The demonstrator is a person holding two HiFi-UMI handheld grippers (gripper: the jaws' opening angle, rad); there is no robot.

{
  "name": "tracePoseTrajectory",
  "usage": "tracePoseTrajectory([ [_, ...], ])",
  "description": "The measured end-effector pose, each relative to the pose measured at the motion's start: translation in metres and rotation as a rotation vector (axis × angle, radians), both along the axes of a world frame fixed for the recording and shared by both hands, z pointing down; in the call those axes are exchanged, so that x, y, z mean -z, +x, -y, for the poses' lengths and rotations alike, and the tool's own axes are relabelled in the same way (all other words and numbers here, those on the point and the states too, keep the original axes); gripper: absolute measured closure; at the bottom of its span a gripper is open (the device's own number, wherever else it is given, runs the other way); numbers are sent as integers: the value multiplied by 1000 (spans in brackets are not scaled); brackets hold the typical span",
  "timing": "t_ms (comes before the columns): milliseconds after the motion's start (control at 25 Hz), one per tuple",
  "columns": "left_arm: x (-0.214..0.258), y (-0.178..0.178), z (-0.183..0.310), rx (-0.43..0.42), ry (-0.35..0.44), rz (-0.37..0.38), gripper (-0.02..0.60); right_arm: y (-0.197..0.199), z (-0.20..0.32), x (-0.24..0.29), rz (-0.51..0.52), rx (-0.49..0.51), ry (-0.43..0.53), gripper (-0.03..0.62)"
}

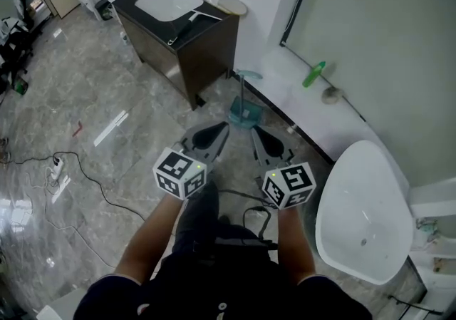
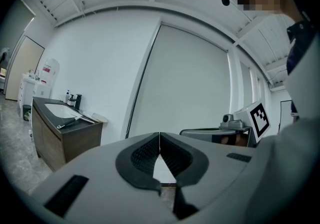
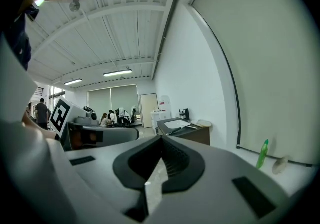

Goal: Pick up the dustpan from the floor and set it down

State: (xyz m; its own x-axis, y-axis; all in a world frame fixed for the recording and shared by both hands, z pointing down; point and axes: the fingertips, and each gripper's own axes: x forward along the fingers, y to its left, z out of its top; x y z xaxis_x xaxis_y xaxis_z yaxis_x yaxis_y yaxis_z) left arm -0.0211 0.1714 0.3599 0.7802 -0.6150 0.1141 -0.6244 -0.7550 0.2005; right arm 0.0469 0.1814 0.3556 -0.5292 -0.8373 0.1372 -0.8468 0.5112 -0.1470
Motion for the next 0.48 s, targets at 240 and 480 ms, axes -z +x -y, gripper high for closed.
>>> tracePoseTrajectory([
  [240,-18,-6,76,-25,-29,14,568,-2,77,-11,-20,-16,-19,588],
  [480,-25,-10,151,-67,-45,43,568,-8,154,-12,-44,-33,-39,588],
])
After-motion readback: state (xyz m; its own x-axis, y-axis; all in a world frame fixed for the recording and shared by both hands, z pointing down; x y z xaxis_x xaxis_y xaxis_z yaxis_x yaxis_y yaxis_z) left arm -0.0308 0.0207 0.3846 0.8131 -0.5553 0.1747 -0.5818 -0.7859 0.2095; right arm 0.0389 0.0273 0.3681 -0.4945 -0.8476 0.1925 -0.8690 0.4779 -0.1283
